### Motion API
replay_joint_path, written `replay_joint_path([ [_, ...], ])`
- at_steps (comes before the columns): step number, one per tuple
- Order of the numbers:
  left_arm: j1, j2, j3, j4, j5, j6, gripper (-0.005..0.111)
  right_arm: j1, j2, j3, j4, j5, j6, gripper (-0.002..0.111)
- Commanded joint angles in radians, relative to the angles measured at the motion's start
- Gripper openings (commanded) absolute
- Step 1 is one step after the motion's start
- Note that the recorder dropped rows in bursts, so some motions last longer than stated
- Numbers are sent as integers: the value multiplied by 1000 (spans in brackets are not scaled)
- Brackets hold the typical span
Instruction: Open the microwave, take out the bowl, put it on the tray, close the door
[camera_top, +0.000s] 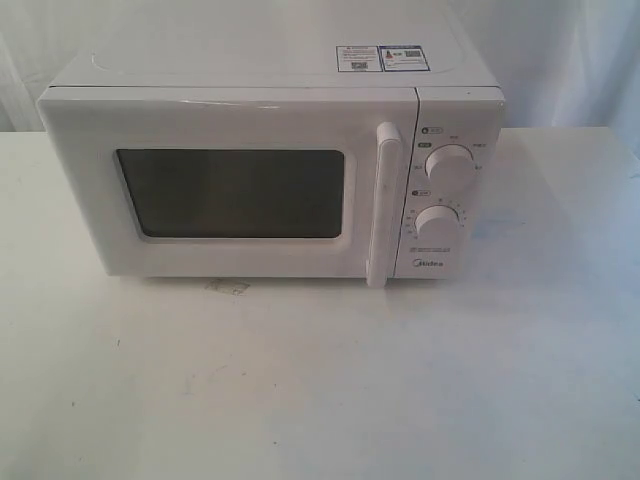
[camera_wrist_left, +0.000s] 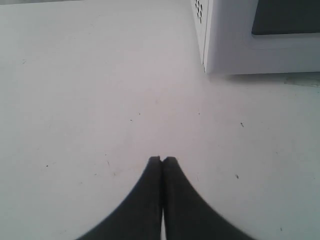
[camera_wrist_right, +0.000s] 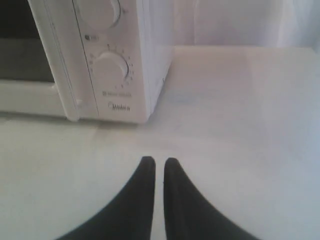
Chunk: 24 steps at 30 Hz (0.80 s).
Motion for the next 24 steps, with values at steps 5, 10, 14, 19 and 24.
replay_joint_path([
  [5,1,-4,6,-10,3,4,0,-3,-5,6,-12,-408,-27,7],
  [10,1,-4,6,-10,3,4,0,-3,-5,6,-1,-715,36,7],
  [14,1,-4,6,-10,3,4,0,-3,7,-65,-9,-689,104,7],
  [19,1,-4,6,-10,3,4,0,-3,196,-237,-12,-534,109,7],
  [24,1,-4,6,-10,3,4,0,-3,438,-369,-12,-318,131,7],
])
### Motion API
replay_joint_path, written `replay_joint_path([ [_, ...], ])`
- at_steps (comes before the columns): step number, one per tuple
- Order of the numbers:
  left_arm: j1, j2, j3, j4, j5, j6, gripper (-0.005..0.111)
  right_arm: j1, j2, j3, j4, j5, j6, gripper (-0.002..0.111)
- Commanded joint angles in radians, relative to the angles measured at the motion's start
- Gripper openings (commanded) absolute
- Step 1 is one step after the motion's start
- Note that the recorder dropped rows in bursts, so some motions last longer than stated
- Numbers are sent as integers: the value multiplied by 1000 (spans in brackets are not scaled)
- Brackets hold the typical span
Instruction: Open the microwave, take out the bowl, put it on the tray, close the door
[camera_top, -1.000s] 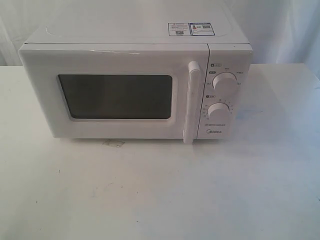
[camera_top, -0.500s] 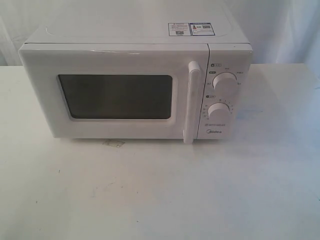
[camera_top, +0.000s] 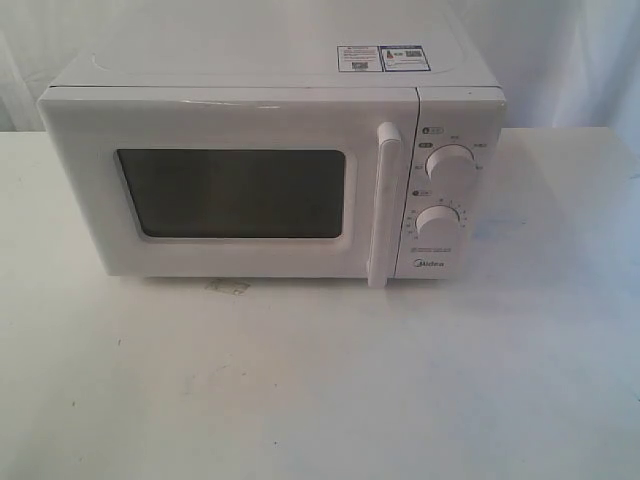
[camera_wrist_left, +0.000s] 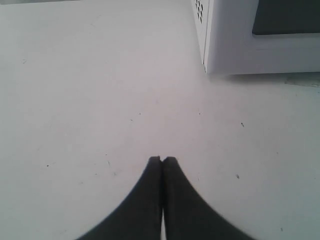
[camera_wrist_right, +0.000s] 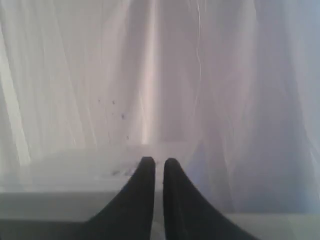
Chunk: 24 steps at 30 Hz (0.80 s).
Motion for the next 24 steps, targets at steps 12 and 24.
replay_joint_path([
  [12,1,-4,6,-10,3,4,0,14,594,-112,65,284,-31,7],
  [24,1,-4,6,-10,3,4,0,253,762,-114,-135,-87,0,1],
])
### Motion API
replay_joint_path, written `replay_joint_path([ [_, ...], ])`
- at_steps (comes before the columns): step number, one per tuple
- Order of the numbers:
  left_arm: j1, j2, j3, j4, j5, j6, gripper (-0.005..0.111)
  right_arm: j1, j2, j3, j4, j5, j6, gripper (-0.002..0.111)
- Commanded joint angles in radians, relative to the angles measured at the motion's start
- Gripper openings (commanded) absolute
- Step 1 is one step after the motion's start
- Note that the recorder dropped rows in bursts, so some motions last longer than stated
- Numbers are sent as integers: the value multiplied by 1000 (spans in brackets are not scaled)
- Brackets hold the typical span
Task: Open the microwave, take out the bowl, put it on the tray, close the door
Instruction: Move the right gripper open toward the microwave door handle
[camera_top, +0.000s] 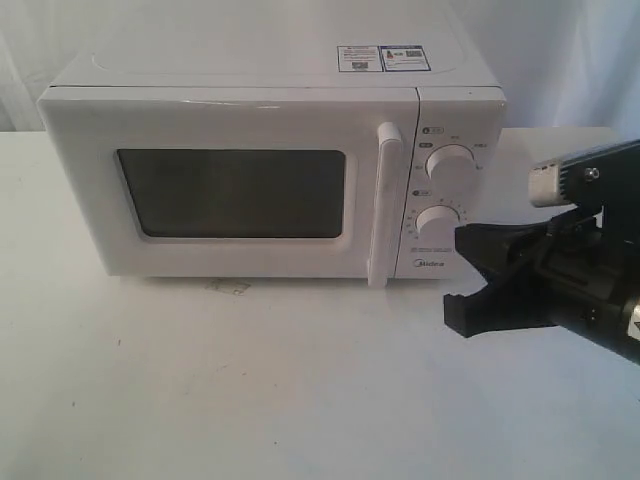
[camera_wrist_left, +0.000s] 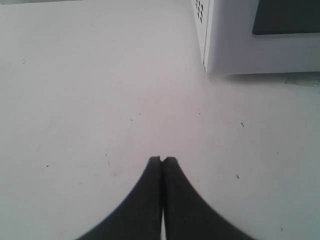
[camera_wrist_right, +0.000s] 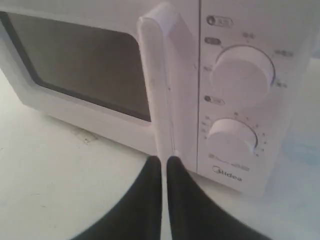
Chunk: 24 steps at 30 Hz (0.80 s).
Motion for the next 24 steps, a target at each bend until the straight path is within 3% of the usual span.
replay_joint_path([
  [1,1,-4,6,-10,3,4,0,14,10,-27,-20,16,146,1],
  [6,1,-4,6,-10,3,4,0,16,10,-140,-16,396,176,1],
  [9,1,-4,6,-10,3,4,0,16,8,-201,91,563,33,1],
  [15,1,-4,6,-10,3,4,0,56,10,-211,562,484,-549,1],
  [20,1,-4,6,-10,3,4,0,56,10,-211,750,465,-783,1],
  [24,1,-4,6,-10,3,4,0,56,44,-211,796,424,-825,1],
])
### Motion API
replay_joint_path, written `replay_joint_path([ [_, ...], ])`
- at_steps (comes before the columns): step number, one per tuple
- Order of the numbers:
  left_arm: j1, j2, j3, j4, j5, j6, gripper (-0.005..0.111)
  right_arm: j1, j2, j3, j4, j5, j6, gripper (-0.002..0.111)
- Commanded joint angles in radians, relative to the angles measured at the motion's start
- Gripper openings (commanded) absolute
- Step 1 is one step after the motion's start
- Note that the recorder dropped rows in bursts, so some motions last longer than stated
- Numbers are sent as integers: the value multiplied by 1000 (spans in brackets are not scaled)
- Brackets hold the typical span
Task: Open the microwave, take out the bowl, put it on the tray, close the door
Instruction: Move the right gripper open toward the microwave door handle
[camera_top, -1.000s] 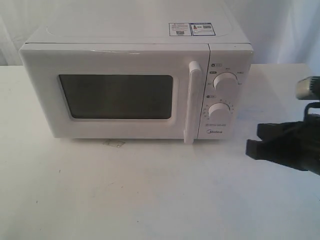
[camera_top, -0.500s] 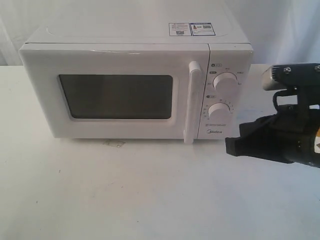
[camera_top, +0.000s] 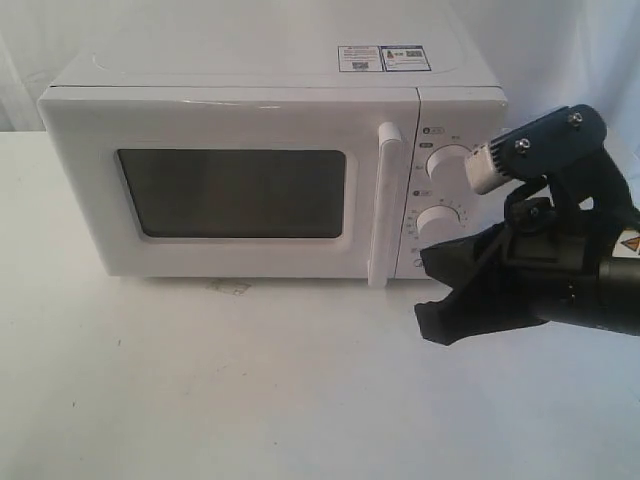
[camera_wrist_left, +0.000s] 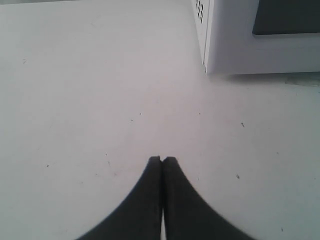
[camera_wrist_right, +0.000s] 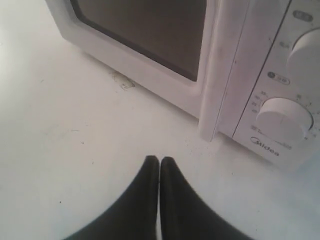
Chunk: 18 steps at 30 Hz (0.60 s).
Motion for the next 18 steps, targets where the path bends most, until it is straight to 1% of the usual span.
replay_joint_path([
  [1,1,-4,6,-10,3,4,0,1,50,-6,55,-55,-63,1],
  [4,1,-4,6,-10,3,4,0,1,92,-8,-74,-106,69,1],
  [8,1,-4,6,-10,3,4,0,1,139,-44,-304,-195,339,1],
  [10,1,-4,6,-10,3,4,0,1,144,-53,-419,-254,464,3],
  [11,1,-4,6,-10,3,4,0,1,146,-54,-447,-285,487,5],
  [14,1,-4,6,-10,3,4,0,1,150,-37,-450,-366,488,15],
  [16,1,-4,6,-10,3,4,0,3,169,-3,-450,-461,494,25],
  [18,1,-4,6,-10,3,4,0,3,202,32,-455,-550,494,37],
])
